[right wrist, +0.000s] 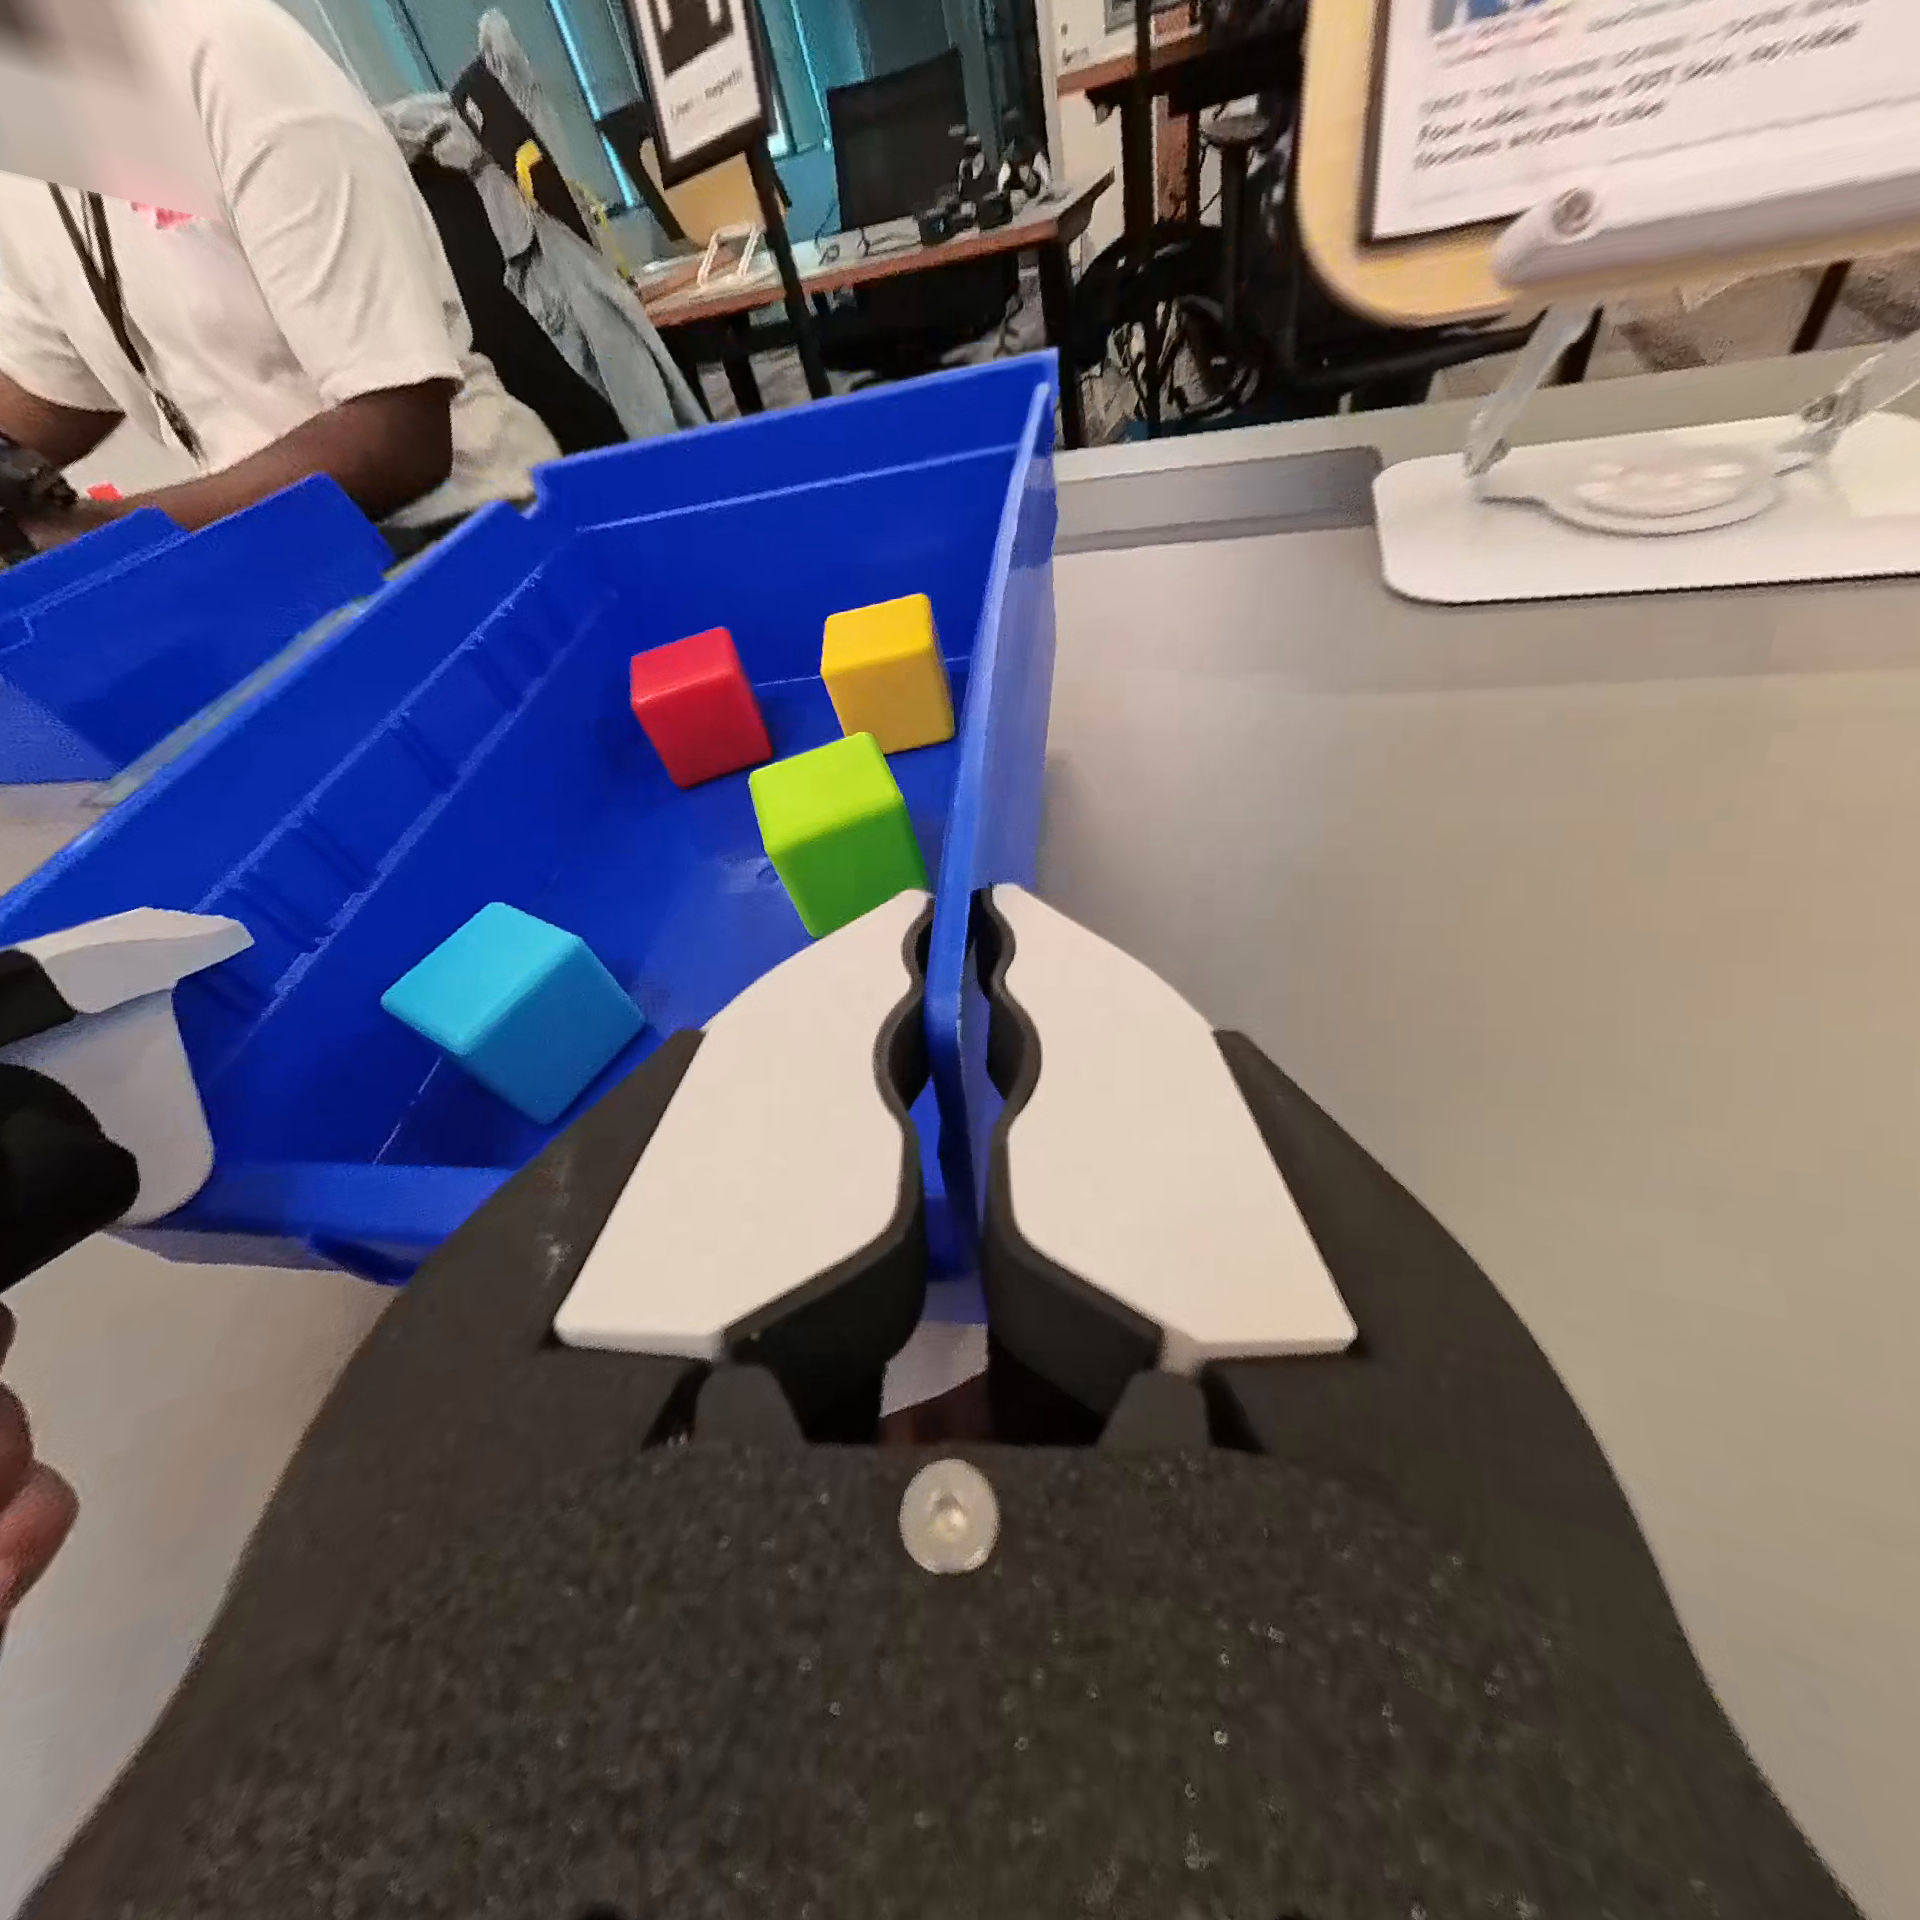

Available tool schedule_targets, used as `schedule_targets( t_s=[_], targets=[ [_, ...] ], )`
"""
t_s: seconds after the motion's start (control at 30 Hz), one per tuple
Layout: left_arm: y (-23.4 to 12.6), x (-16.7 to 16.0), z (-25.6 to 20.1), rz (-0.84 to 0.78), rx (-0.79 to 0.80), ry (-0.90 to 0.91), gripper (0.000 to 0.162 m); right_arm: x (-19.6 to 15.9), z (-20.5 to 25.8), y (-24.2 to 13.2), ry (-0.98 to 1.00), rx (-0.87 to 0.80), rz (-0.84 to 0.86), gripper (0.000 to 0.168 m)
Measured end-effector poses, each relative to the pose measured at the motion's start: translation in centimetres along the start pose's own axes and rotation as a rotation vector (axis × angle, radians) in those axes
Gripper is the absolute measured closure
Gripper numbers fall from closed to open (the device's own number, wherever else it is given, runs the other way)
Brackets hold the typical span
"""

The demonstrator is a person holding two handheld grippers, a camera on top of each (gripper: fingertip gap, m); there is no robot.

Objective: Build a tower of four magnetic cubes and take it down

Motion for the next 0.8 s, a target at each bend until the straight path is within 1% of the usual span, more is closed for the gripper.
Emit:
schedule_targets(
  t_s=[0.13, 0.27, 0.47, 0.5, 0.53, 0.57, 0.6, 0.67, 0.7, 0.73, 0.77, 0.8],
  targets=[
    [1.6, -0.3, 0.6, 0.032, -0.024, 0.023, 0.158, -1.3, 0.1, 1.0, 0.015, -0.023, 0.039, 0.161],
    [3.0, -0.3, 0.5, 0.032, -0.048, 0.030, 0.158, -1.4, -0.1, 1.6, -0.011, -0.029, 0.032, 0.160],
    [3.7, -0.1, 0.9, -0.013, -0.100, -0.060, 0.155, -1.2, 0.1, 2.5, -0.027, 0.049, 0.018, 0.154],
    [3.7, -0.1, 0.9, -0.017, -0.115, -0.068, 0.151, -1.5, 0.1, 2.5, -0.032, 0.073, 0.037, 0.152],
    [3.7, -0.3, 1.0, -0.009, -0.116, -0.075, 0.138, -1.8, 0.1, 2.4, -0.026, 0.098, 0.069, 0.142],
    [3.6, -0.5, 1.2, 0.004, -0.106, -0.080, 0.125, -1.8, -0.4, 2.2, -0.019, 0.097, 0.081, 0.126],
    [3.3, -0.7, 1.4, 0.011, -0.094, -0.080, 0.114, -1.5, -1.0, 1.7, -0.018, 0.100, 0.072, 0.120],
    [2.1, -0.6, 1.8, -0.008, -0.059, -0.076, 0.107, -0.7, -1.5, 0.0, -0.025, 0.203, 0.071, 0.117],
    [1.2, -0.4, 2.2, -0.026, -0.033, -0.079, 0.106, -0.5, -1.8, -1.1, -0.039, 0.253, 0.096, 0.112],
    [0.2, -0.1, 2.4, -0.050, -0.011, -0.084, 0.106, -0.6, -1.6, -2.6, -0.069, 0.342, 0.135, 0.111],
    [-0.9, 0.2, 2.3, -0.080, -0.002, -0.087, 0.106, -1.2, -1.2, -4.4, -0.125, 0.464, 0.180, 0.110],
    [-1.9, 0.4, 1.9, -0.110, -0.003, -0.089, 0.106, -2.0, -1.5, -6.2, -0.194, 0.552, 0.227, 0.110]
  ],
)
Point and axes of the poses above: each gripper's, where its closed fingertips meet, y out along the fingers, x out of its top, z = x × y across the jaws, the point moved 3 cm from there along -y, back along the fingers, and after that the axes turned 1 degree about z, right-handed, at the moved point
